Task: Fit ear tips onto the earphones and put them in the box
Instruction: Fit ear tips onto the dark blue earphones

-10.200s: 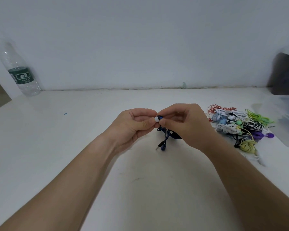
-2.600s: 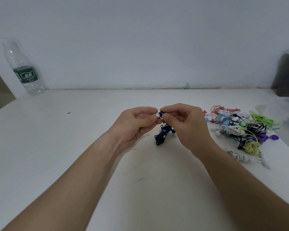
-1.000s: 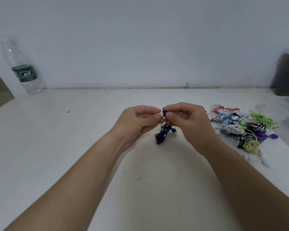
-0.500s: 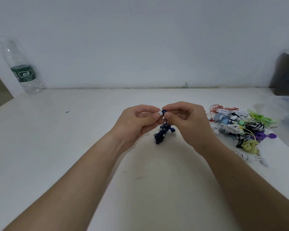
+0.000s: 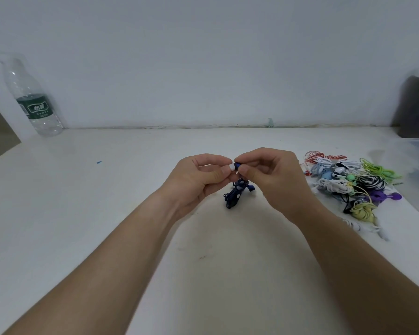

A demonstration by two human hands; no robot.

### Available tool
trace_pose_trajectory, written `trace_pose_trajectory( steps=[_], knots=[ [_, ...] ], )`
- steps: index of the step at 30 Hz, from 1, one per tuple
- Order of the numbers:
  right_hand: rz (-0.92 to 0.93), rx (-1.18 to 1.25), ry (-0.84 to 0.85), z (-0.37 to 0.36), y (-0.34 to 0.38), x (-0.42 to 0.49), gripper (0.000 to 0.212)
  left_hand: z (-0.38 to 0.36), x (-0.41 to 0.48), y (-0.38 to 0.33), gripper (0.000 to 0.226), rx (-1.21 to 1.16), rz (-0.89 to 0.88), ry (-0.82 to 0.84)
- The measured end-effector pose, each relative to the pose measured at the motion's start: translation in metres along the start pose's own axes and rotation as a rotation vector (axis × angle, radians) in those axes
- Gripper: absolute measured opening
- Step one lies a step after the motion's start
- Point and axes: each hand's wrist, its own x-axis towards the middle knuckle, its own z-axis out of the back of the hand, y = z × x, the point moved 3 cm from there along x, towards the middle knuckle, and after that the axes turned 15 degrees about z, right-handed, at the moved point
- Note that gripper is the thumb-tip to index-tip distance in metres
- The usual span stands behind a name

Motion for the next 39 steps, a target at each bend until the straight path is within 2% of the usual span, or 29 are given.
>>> trace_pose_trajectory(
  steps=[10,16,24,34,39],
  knots=[
    [0.002,0.028,-0.028,-0.0003,0.0025,-0.0009,0.031,-0.0028,-0.0001,0.0008,0.014,-0.039,0.0,-0.006],
    [0.026,-0.014,-0.082,-0.0017,0.0056,-0.0013,0.028,0.0,0.0011,-0.0003,0.011,0.034,-0.058,-0.095],
    [0.022,-0.004,-0.094,-0.0006,0.0084,-0.0004,0.027,-0.0019,0.0009,-0.0016,0.012,-0.028,-0.039,-0.037],
    [0.01,0.007,-0.153,0.0021,0.0059,-0.0006,0.031,-0.0001,0.0025,-0.0013,0.013,-0.039,-0.047,-0.043],
    [0.004,0.0,-0.128,0.0011,0.0046,-0.0004,0.033,-0.0014,0.0028,-0.001,0.012,-0.055,-0.05,-0.039]
  ],
)
